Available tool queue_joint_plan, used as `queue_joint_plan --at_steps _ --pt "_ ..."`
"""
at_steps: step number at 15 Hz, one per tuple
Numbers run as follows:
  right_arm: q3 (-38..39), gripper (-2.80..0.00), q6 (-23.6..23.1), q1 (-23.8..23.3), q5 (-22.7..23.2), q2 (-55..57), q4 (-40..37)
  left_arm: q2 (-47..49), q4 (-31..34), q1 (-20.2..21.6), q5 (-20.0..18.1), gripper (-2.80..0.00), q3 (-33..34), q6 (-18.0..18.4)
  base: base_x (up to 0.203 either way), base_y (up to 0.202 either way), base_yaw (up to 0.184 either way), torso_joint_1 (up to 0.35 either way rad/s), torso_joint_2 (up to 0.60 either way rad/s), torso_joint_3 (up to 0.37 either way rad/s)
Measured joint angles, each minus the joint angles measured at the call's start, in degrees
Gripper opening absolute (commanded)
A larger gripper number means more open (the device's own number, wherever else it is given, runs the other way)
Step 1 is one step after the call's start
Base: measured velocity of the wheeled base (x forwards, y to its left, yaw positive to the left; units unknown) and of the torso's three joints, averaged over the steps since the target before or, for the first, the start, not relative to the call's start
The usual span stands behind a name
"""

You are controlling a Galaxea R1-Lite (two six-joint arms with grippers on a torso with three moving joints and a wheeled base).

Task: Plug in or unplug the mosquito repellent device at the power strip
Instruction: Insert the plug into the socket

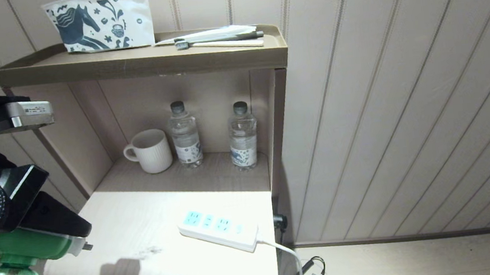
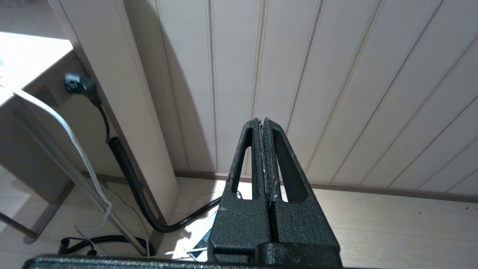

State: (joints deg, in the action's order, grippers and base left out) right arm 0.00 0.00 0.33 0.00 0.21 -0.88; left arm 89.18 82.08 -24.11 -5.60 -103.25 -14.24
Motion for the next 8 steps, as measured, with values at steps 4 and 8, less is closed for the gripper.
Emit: queue_joint_plan --at_steps 4,8 --pt "0.0 -2.80 0.0 0.0 0.0 0.0 0.0 1.0 -0.6 0.0 -0.1 -2.80 0.0 0.1 0.000 0.000 0.000 0.251 -0.54 -0.299" --pt "0.0 -2.80 0.0 0.0 0.0 0.0 0.0 1.1 -0.4 -0.1 -0.1 -2.80 0.3 -0.2 0.000 0.000 0.000 0.272 -0.58 -0.309"
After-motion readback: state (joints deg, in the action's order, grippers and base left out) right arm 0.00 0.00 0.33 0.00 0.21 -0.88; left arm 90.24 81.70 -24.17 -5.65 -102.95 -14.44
